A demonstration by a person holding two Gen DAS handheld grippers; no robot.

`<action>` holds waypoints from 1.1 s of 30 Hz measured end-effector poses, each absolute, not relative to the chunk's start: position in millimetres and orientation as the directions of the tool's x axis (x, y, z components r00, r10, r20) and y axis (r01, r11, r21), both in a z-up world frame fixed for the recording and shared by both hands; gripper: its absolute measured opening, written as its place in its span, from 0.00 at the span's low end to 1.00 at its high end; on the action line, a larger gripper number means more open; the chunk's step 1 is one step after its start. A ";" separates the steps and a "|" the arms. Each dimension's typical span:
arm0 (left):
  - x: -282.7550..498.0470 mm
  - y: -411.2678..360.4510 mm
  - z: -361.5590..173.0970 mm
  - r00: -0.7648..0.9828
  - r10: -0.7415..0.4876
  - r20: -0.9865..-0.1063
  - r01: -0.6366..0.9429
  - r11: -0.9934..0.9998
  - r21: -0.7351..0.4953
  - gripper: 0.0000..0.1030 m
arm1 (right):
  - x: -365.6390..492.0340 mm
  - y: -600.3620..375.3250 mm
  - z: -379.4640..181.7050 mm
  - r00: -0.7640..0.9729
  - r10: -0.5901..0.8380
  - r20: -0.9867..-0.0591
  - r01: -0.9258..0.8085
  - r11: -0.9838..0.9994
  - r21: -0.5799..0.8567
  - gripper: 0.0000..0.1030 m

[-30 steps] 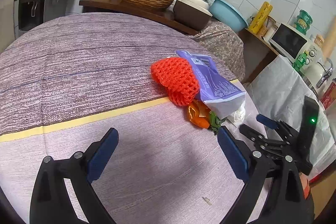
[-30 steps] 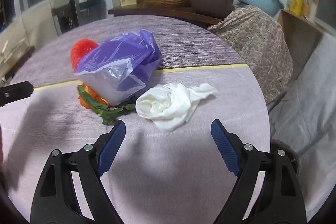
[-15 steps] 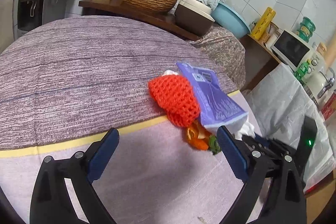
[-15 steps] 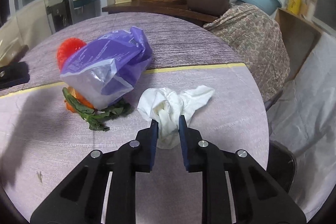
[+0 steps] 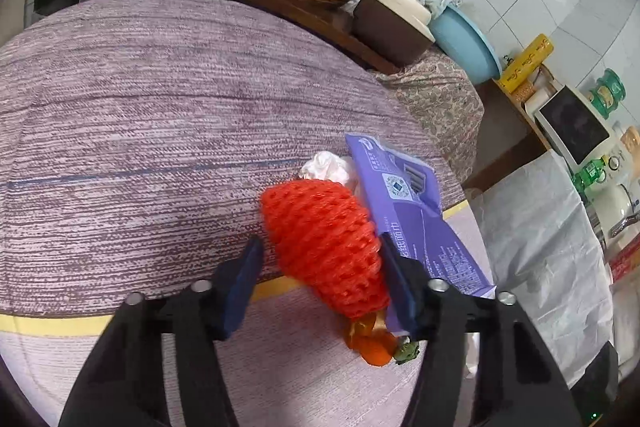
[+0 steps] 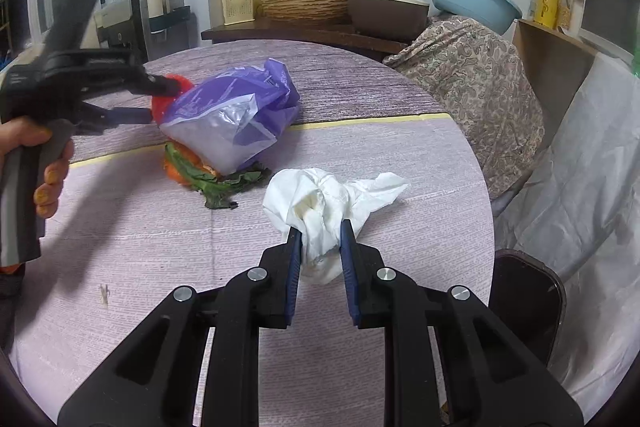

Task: Collect trash
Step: 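Grasp the red mesh net with left tool while right tool grasps white tissue, then carry the red mesh net and white tissue over the bin with both tools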

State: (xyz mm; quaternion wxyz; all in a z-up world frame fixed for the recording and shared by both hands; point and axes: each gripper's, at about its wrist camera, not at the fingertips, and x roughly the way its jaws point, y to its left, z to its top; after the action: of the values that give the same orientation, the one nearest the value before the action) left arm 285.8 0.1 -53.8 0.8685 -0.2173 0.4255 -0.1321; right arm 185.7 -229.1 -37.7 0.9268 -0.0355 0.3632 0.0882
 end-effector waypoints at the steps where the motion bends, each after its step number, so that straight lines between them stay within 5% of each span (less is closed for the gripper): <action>1: 285.5 0.1 -55.4 0.598 -0.414 -0.686 0.043 0.872 -0.488 0.42 | 183.8 -229.5 -36.9 0.724 0.137 -0.676 -0.187 0.982 -0.002 0.20; 12: 230.0 37.4 -43.5 0.643 -0.438 -0.628 0.070 0.850 -0.521 0.22 | 159.1 -234.2 -36.8 0.740 0.182 -0.647 -0.182 0.981 0.068 0.20; 33: 152.0 2.4 -12.5 0.674 -0.496 -0.548 0.221 0.843 -0.491 0.13 | 88.5 -274.4 -33.7 0.804 0.176 -0.567 -0.065 0.975 0.210 0.20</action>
State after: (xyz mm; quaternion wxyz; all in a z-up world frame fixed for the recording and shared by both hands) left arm 152.0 2.4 -12.5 0.8935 -0.1962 0.3507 -0.2005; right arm 88.5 -274.4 -33.7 0.9455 0.0905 0.3061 0.0639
